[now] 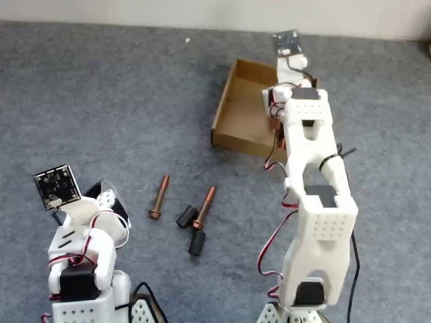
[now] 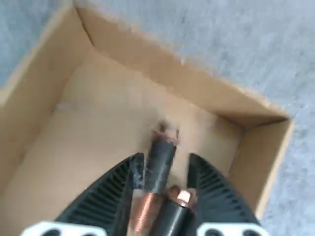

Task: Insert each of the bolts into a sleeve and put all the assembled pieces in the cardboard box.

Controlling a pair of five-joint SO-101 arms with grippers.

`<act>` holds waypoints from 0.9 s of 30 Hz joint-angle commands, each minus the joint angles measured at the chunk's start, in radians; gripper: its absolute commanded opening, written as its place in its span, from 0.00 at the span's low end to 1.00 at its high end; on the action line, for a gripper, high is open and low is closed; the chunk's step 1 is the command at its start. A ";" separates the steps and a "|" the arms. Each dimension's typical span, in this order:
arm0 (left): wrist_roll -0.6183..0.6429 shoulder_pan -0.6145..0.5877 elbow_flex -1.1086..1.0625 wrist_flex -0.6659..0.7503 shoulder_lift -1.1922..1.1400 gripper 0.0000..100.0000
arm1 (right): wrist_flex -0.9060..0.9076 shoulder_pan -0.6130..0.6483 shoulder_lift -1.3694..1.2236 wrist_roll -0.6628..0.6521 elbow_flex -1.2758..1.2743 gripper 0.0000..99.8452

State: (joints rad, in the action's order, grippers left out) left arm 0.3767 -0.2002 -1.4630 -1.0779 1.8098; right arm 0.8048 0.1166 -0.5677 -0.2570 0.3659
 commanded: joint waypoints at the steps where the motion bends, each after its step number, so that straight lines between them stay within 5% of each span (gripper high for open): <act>1: -0.015 -0.010 0.004 -0.002 0.005 0.01 | 0.099 -0.007 0.036 0.005 0.061 0.15; 12: -0.015 -0.242 0.005 0.052 0.005 0.01 | 0.611 0.111 0.220 0.008 0.165 0.14; 20: -0.015 -0.259 0.005 0.057 0.005 0.01 | 0.889 0.292 0.337 0.009 0.160 0.14; 27: -0.015 -0.259 0.005 0.057 0.005 0.01 | 0.960 0.384 0.344 0.009 0.061 0.01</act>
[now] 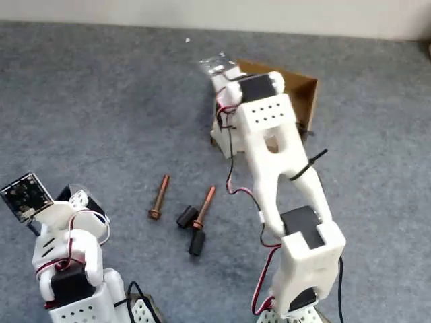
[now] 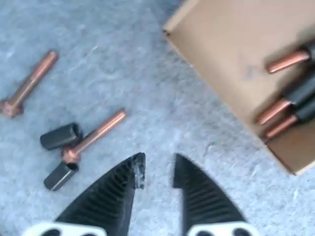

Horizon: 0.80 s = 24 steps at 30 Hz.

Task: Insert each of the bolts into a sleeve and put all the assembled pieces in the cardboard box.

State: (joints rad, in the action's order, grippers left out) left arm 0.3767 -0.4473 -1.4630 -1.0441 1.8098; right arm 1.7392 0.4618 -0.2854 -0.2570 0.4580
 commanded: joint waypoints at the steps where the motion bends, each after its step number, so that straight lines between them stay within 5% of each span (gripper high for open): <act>1: -0.015 -0.012 0.005 0.023 0.005 0.01 | 0.025 0.056 0.064 0.011 -0.064 0.01; 11: -0.015 -0.012 0.005 0.025 0.005 0.01 | 0.005 0.232 0.354 0.123 -0.421 0.01; 18: -0.015 -0.013 0.005 0.025 0.005 0.01 | -0.214 0.297 0.599 0.516 -0.753 0.01; 24: -0.015 -0.013 0.005 0.025 0.005 0.01 | -0.470 0.366 0.691 0.687 -1.035 0.01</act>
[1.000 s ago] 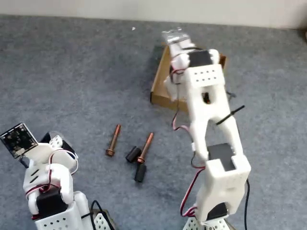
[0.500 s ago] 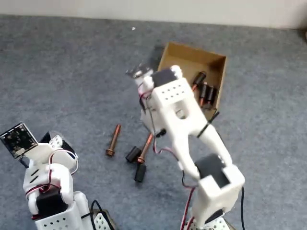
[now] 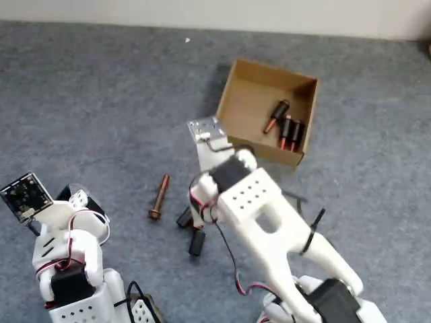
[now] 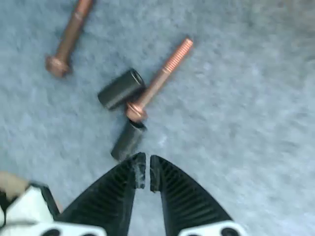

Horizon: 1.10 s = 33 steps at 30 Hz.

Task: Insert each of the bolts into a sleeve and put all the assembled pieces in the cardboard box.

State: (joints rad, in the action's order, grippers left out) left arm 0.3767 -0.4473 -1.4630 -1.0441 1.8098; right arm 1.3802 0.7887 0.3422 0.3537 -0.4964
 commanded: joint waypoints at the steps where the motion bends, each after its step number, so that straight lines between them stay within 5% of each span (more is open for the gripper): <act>1: -0.015 -0.013 0.005 0.025 0.005 0.01 | -0.140 0.050 0.067 0.106 -0.113 0.01; 6: -0.015 -0.013 0.005 0.025 0.005 0.01 | -0.314 0.088 0.065 0.224 -0.226 0.03; 12: -0.015 -0.013 0.005 0.025 0.005 0.01 | -0.395 0.159 -0.038 0.358 -0.291 0.20; 24: -0.015 -0.013 0.005 0.025 0.005 0.01 | -0.501 0.217 -0.182 0.370 -0.298 0.20; 30: -0.015 -0.013 0.005 0.025 0.005 0.01 | -0.498 0.246 -0.182 0.362 -0.303 0.00; 33: -0.015 -0.013 0.005 0.025 0.005 0.01 | -0.444 0.245 -0.173 0.361 -0.297 0.02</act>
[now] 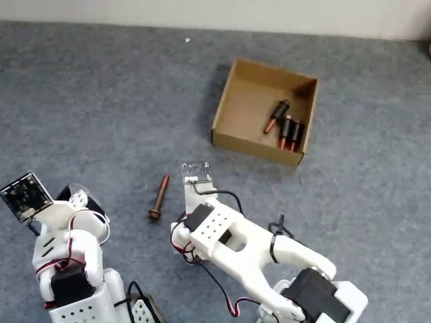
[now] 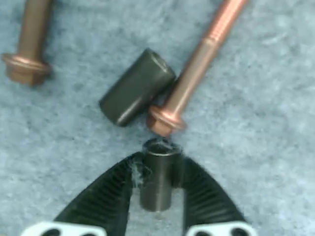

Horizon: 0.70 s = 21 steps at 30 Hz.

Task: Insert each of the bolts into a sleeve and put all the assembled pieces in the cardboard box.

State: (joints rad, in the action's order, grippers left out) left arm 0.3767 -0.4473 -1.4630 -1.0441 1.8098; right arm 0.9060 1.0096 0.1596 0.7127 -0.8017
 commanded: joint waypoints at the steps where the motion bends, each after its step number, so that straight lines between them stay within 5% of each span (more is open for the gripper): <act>1: -0.015 -0.013 0.005 0.025 0.005 0.01 | 0.068 0.024 0.013 0.000 0.013 0.01; 7: -0.018 -0.010 0.005 0.018 0.005 0.01 | 0.265 0.008 0.191 -0.109 0.030 0.00; 14: -0.161 0.007 0.015 0.017 0.004 0.01 | 0.268 -0.232 0.509 -0.120 0.022 0.00; 21: -0.298 0.217 0.048 -0.052 -0.005 0.01 | 0.147 -0.460 0.585 -0.120 -0.099 0.00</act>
State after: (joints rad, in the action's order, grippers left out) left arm 0.1312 -0.3122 -1.4630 -1.0564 1.8098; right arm 1.1362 0.6383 0.7073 0.6038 -0.8723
